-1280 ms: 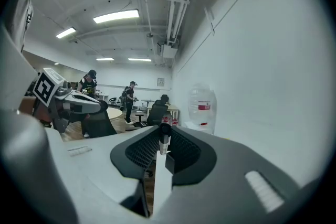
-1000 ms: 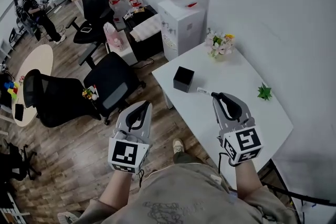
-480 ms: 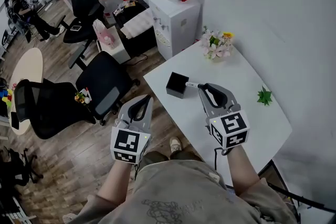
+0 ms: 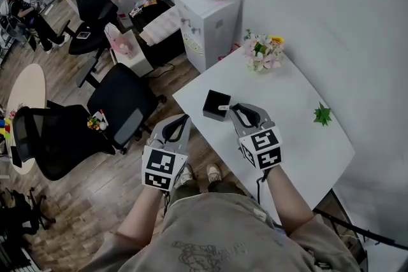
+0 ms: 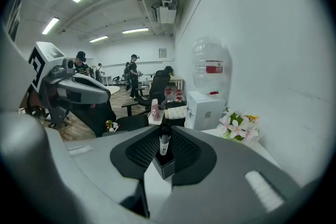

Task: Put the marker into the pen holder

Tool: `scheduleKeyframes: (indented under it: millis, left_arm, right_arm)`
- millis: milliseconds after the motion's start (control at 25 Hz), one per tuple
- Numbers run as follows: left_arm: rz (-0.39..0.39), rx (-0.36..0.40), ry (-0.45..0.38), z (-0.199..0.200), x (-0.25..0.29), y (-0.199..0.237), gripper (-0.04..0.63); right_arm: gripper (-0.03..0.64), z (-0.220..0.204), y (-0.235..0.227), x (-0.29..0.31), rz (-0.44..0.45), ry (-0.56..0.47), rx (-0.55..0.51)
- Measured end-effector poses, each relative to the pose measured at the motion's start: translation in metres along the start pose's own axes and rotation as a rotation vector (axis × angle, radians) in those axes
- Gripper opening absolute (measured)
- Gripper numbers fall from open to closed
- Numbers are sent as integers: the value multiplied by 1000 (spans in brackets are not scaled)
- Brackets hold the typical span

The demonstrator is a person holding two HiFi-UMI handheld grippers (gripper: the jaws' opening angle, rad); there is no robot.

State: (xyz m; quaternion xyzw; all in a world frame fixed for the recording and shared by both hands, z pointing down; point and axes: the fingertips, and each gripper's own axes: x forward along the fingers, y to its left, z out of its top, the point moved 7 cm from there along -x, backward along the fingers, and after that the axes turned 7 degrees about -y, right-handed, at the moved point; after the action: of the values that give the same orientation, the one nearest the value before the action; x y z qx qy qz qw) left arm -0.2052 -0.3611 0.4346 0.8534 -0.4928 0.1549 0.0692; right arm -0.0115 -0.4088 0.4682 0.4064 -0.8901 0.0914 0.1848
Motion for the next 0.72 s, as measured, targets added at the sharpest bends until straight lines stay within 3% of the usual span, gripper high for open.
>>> scheduleKeyframes:
  millis: [720]
  left_arm:
    - [-133,-39,113,-54,45,38,0]
  right_arm:
    - [97,-72,12,76,-58,252,4]
